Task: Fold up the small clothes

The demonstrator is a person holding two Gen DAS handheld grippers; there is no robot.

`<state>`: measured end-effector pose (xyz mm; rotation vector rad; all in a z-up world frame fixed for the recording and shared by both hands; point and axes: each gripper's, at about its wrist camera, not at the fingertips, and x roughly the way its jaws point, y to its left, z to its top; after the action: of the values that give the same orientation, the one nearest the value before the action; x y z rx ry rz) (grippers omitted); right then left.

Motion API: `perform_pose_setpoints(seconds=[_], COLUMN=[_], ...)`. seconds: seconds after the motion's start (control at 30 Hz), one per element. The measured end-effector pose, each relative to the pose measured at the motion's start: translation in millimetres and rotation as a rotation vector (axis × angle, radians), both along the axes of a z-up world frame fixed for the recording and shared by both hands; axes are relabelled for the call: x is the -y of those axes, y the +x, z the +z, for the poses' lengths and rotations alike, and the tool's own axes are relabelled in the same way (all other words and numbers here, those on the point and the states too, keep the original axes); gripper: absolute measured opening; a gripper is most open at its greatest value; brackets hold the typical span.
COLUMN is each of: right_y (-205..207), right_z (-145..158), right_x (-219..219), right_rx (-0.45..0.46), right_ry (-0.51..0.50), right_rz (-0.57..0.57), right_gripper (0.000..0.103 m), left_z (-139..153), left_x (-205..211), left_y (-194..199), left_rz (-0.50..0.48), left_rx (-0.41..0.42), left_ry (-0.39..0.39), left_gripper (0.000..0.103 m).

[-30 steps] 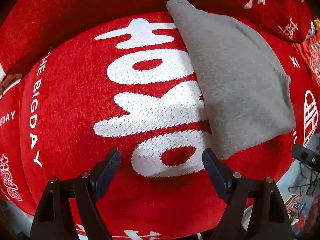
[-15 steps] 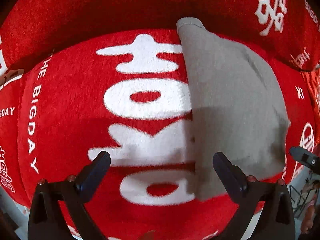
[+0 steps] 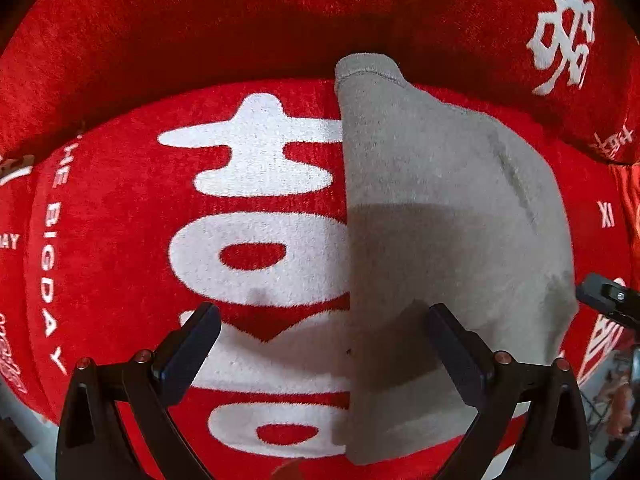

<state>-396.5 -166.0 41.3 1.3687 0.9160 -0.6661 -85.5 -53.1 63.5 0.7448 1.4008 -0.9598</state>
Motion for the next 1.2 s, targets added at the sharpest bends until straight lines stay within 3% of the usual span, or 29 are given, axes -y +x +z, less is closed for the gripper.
perform_pose_setpoints(seconds=[0.17,0.3,0.43,0.57,0.8,0.9,0.93,0.97,1.03,1.1,1.2], right_y=[-13,-19,-8,13,44,44,44,42,38,38,45], right_z=[-22,-38,-57,-57,-56,-57,-58,-59,-56,-49,-32], right_x=[7,12,13,21,25,22,20,19,17,14,6], right_rx=[0.068,0.197,0.287,0.334,0.347,0.326,0.295,0.286,0.318,0.368,0.438], right_ry=[0.071,0.141,0.211,0.191,0.180,0.200,0.208,0.216,0.231,0.241,0.247], right_rz=[-0.058,-0.073,-0.046,-0.003,0.033,0.005,0.002,-0.005,-0.050,-0.081,-0.090], right_gripper=[0.082,0.082,0.082,0.086,0.086,0.077,0.057,0.044,0.037,0.034,0.033], left_z=[-4,-19,-32,-41,-48,-45,-42,-40,-32,-25,-14], left_x=[9,15,26,46,61,59,57,56,50,47,41], left_y=[17,23,11,-8,-13,-13,-11,-10,-5,0,5], left_rz=[0.030,0.040,0.007,-0.056,-0.066,-0.053,-0.047,-0.046,-0.046,-0.041,-0.023], left_rx=[-0.046,-0.208,-0.295,-0.318,-0.290,-0.290,-0.293,-0.296,-0.313,-0.349,-0.396], left_ry=[-0.030,-0.030,-0.046,-0.055,-0.052,-0.065,-0.076,-0.085,-0.111,-0.135,-0.163], left_gripper=[0.103,0.103,0.103,0.103,0.103,0.086,0.076,0.071,0.052,0.045,0.044])
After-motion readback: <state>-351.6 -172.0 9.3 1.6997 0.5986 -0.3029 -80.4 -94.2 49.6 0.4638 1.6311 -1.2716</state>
